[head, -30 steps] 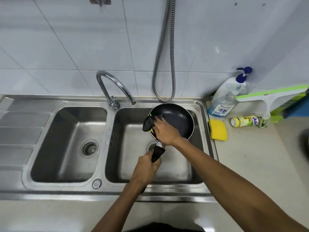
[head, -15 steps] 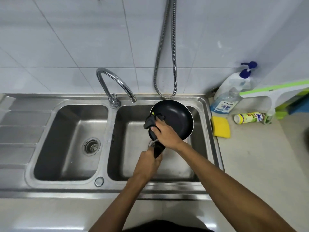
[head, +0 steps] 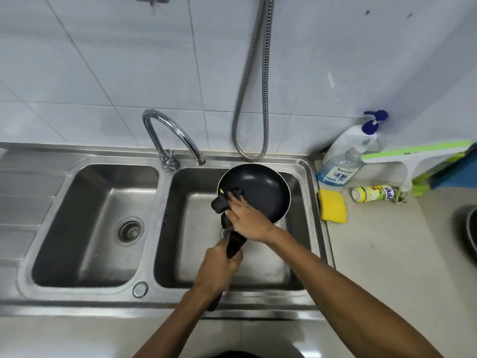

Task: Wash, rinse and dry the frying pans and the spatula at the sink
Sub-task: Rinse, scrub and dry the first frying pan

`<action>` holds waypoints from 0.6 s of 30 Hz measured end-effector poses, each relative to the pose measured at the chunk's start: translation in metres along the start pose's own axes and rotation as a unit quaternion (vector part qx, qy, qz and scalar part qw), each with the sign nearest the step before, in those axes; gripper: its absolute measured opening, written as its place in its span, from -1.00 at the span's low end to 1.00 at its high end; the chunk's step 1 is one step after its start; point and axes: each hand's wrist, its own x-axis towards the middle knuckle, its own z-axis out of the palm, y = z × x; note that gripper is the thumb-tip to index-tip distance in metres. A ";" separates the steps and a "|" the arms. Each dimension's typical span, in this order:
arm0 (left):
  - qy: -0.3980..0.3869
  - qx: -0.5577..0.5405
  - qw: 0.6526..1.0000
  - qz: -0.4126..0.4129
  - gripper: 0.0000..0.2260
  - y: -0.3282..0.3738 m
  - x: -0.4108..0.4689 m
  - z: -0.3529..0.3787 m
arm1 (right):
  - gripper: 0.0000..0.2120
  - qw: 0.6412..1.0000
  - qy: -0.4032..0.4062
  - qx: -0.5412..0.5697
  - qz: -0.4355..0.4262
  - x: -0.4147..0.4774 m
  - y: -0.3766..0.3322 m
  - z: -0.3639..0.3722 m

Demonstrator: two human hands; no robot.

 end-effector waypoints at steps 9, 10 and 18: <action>0.014 0.006 1.000 -0.020 -0.70 -0.019 0.005 -0.023 | -0.54 0.981 -0.020 -0.140 0.129 -0.024 0.036 -0.030; 0.016 0.027 0.999 -0.008 -0.73 -0.021 0.007 -0.025 | -0.64 0.990 -0.033 -0.080 0.108 -0.035 0.020 -0.026; 0.016 0.090 0.995 0.034 -0.90 -0.012 -0.004 -0.009 | -0.82 0.947 0.123 0.255 0.152 0.001 -0.033 -0.033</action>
